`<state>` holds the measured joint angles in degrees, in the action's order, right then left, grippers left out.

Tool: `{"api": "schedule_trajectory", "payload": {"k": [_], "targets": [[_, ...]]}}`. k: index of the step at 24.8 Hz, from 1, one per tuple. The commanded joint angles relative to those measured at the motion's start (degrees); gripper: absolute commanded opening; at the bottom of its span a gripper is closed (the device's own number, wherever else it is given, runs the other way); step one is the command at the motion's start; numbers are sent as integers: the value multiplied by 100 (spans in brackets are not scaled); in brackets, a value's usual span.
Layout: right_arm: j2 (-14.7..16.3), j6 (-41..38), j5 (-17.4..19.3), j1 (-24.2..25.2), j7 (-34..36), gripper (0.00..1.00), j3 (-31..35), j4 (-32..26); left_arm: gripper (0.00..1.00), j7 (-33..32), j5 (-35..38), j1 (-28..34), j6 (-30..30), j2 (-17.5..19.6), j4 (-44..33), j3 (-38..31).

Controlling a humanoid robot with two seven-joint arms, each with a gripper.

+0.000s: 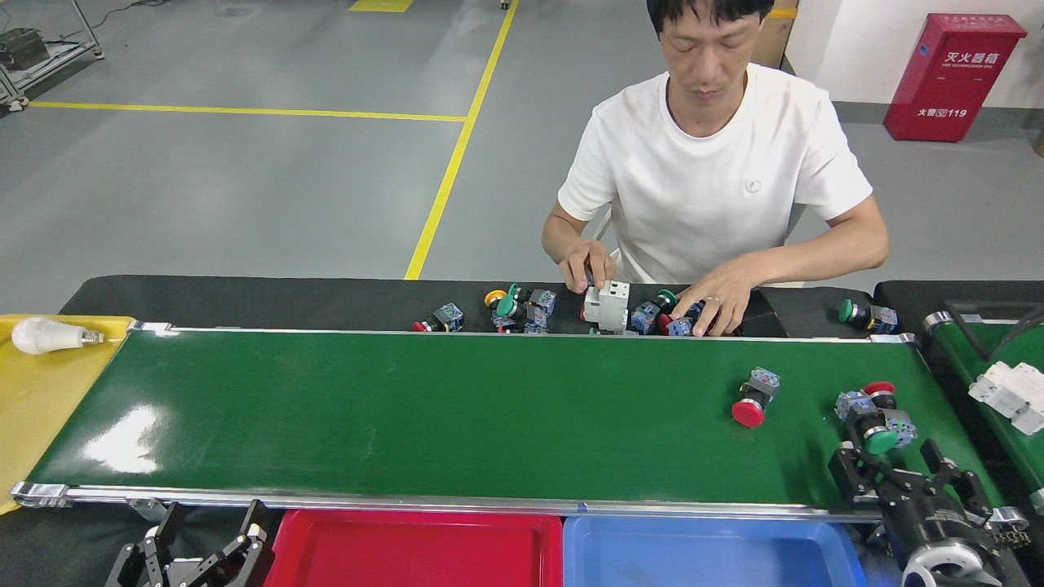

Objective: Pick switch part from conveyor to tray

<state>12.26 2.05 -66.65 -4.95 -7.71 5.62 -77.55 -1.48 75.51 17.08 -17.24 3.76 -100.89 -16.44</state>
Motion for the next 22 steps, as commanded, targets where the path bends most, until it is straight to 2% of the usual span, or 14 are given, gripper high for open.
{"api": "schedule_trajectory", "payload": {"k": [1, 7, 11, 13, 15, 16, 17, 19, 22], "targets": [[75, 129, -6, -209, 6, 99, -105, 82, 100, 52, -19, -30, -25, -33, -80, 27], [93, 225, 3, -428, 6, 99, -131, 275, 100, 52, -10, -74, -16, -51, -80, -26], [84, 252, -6, -666, 6, 99, -360, 636, 100, 16, -19, -91, -25, -25, -80, -8], [84, 260, -6, -745, 6, 95, -465, 706, 100, -19, -10, -82, -25, 2, -80, 45], [75, 216, 12, -762, -3, 81, -518, 697, 100, -28, 8, -47, -25, 28, -80, 54], [84, 199, 20, -762, -3, 67, -597, 689, 100, -36, 34, -30, -25, 55, -80, 62], [84, 155, 47, -762, -11, 48, -676, 671, 100, -54, 52, 14, -25, 63, -80, 62], [49, -126, 73, -754, -99, 30, -729, 627, 100, -124, 69, 41, -25, 63, -71, 62], [40, -689, 205, -710, -231, 29, -641, 354, 100, -142, 104, 32, -34, 63, -80, 62]]}}
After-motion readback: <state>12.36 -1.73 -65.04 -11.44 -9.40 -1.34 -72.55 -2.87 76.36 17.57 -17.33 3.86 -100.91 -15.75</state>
